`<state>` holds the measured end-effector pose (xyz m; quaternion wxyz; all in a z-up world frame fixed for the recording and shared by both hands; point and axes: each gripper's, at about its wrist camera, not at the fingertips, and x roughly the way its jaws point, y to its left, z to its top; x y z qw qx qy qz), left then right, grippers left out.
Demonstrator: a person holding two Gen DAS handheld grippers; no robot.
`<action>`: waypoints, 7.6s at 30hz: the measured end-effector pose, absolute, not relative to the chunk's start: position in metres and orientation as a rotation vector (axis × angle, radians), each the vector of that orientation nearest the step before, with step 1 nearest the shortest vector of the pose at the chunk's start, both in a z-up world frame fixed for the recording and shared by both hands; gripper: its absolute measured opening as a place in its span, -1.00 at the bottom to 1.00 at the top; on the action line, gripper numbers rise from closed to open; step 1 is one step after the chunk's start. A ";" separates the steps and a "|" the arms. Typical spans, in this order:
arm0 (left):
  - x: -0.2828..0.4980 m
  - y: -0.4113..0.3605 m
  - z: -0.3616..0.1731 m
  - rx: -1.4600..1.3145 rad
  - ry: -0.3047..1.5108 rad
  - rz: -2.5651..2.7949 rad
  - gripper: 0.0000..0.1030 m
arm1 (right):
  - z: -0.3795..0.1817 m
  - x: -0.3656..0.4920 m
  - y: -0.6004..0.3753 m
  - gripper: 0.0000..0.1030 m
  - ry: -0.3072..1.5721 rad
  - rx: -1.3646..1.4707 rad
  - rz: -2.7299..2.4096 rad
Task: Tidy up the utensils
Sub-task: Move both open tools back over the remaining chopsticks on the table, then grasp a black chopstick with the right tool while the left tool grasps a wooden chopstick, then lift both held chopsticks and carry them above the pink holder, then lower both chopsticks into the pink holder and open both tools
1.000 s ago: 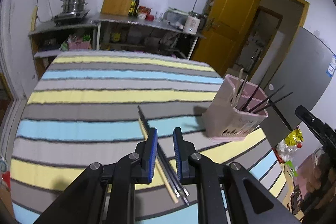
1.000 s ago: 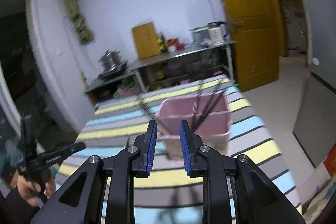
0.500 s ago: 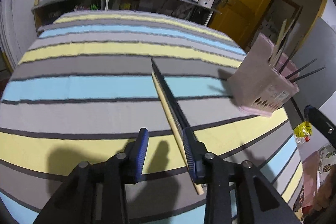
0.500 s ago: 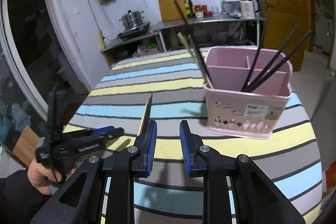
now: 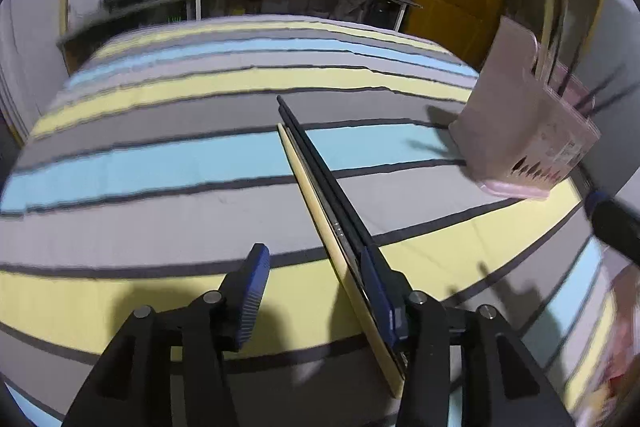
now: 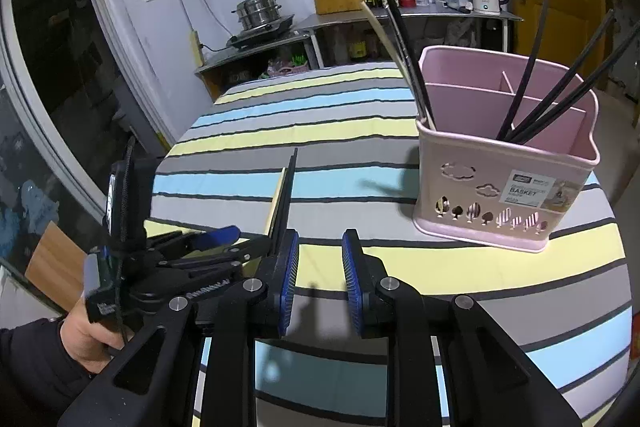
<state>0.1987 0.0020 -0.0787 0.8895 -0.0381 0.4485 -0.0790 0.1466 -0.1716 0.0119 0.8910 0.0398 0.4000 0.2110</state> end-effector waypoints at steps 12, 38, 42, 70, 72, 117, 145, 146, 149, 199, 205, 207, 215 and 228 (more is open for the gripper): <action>0.199 0.032 -0.081 -0.082 0.927 -0.078 0.06 | -0.004 0.155 -0.157 -0.55 0.865 0.067 0.467; 0.212 0.093 -0.083 -0.073 0.913 0.002 0.06 | -0.065 0.223 -0.095 -0.55 0.979 0.002 0.516; 0.211 0.097 -0.082 -0.081 0.918 0.019 -0.13 | -0.054 0.221 -0.096 -0.55 0.954 0.017 0.523; 0.250 0.141 -0.082 -0.087 0.951 0.065 -0.79 | -0.048 0.228 -0.037 -0.56 0.967 0.011 0.615; 0.248 0.148 -0.082 -0.104 0.955 0.057 -0.89 | -0.052 0.230 -0.032 -0.56 0.980 0.014 0.621; 0.182 0.122 0.061 -0.207 0.749 -0.142 -0.89 | 0.045 0.185 -0.054 -0.91 0.803 0.044 0.620; 0.159 0.060 0.107 -0.171 0.709 -0.284 -0.92 | 0.087 0.161 -0.120 -0.91 0.689 0.096 0.554; 0.158 0.055 0.110 -0.169 0.706 -0.298 -0.92 | 0.090 0.159 -0.125 -0.91 0.682 0.100 0.546; 0.156 0.040 0.117 -0.164 0.695 -0.338 -0.92 | 0.097 0.155 -0.143 -0.91 0.662 0.119 0.519; 0.258 -0.100 0.077 -0.121 0.810 -0.548 -0.92 | 0.076 0.194 -0.262 -0.90 0.604 0.171 0.184; 0.258 -0.103 0.071 -0.111 0.824 -0.551 -0.89 | 0.066 0.199 -0.265 -0.89 0.659 0.174 0.183; 0.256 -0.102 0.073 -0.111 0.816 -0.549 -0.80 | 0.069 0.196 -0.265 -0.81 0.654 0.170 0.173; 0.232 -0.085 0.099 -0.127 0.714 -0.553 -0.61 | 0.089 0.179 -0.267 -0.58 0.589 0.161 0.158; 0.196 -0.025 0.103 -0.163 0.665 -0.415 -0.61 | 0.111 0.142 -0.245 -0.58 0.534 0.164 0.249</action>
